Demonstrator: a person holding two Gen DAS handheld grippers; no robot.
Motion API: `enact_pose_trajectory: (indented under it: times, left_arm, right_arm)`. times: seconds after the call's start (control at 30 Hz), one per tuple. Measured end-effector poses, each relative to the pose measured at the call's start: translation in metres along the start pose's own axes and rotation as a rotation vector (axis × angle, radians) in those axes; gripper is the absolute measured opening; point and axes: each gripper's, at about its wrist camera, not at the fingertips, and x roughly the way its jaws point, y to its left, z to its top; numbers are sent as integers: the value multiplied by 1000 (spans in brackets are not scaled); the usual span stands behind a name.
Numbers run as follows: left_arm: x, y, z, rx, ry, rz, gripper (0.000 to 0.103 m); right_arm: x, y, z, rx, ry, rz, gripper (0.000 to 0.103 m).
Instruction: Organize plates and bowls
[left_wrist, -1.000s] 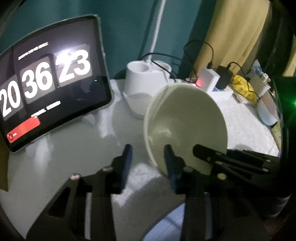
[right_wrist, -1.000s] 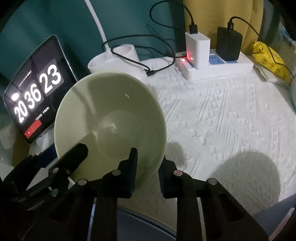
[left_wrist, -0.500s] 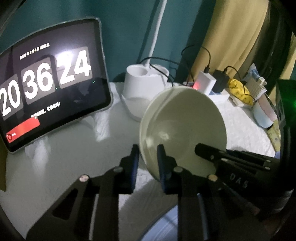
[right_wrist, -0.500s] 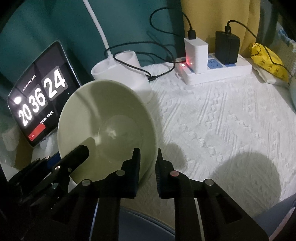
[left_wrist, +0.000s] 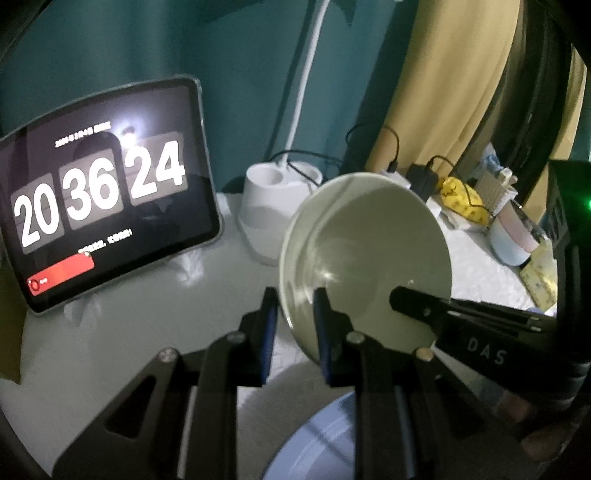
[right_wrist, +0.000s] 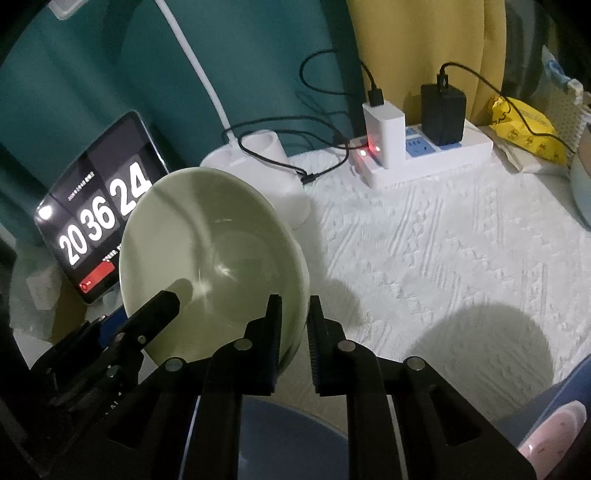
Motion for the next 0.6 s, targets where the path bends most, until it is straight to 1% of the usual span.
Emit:
enact_pose_trajectory:
  times: [0.23,0.6]
  left_arm:
    - [-23,-10,2,24,-48,19,20]
    - [-58,-22,-4,21,-95,16,18]
  right_arm:
    - [-20,1,0,3,-31,25,14]
    - [-57,2,-8,-2,-83,58,14]
